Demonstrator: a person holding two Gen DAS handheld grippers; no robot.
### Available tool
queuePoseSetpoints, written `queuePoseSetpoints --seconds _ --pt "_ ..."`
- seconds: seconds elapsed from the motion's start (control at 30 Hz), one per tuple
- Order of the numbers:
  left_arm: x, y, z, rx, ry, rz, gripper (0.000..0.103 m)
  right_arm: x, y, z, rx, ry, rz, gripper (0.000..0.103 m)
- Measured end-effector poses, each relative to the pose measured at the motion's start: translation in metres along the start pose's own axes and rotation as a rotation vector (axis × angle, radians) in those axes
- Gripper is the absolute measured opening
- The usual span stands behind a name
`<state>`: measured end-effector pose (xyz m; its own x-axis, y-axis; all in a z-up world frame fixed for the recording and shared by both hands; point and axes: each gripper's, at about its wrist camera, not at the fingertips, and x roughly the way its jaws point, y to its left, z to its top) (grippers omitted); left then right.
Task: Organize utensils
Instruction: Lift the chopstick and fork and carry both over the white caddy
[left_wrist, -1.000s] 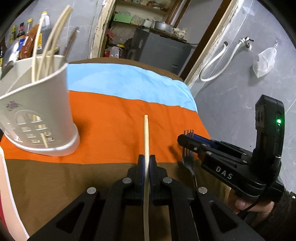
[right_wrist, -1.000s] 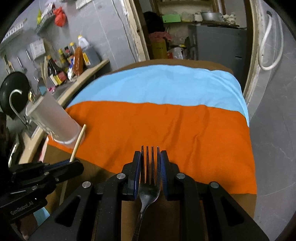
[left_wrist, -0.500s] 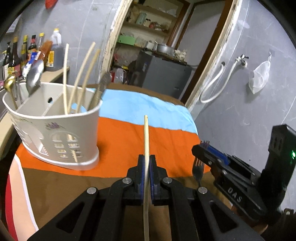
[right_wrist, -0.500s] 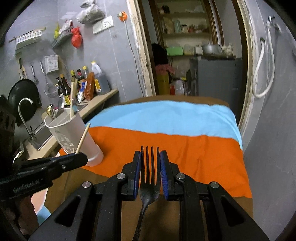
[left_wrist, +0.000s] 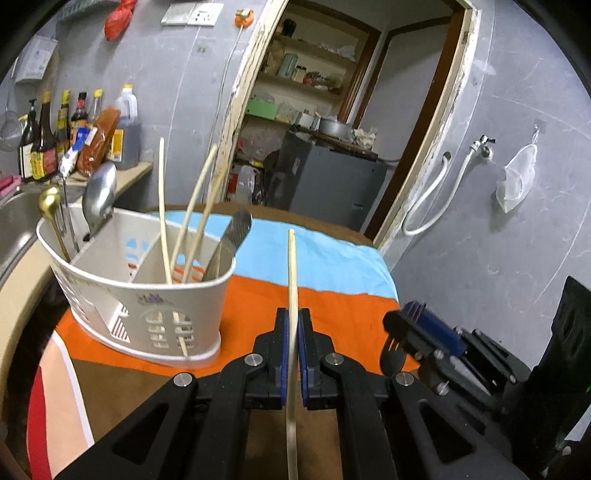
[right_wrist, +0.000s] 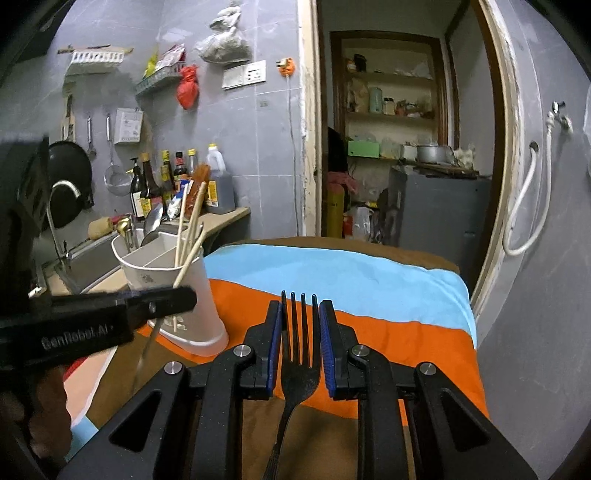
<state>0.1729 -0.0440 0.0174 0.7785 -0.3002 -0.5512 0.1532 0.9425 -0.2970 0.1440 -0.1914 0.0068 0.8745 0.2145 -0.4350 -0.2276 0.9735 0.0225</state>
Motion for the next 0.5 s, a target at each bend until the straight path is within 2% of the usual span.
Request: queuePoseSetpoints --seconds 0.5 --pt "-0.010 0.009 0.004 -0.015 -0.045 0.028 0.005 -0.013 0.010 0.010 -0.012 -0.023 0.002 0.017"
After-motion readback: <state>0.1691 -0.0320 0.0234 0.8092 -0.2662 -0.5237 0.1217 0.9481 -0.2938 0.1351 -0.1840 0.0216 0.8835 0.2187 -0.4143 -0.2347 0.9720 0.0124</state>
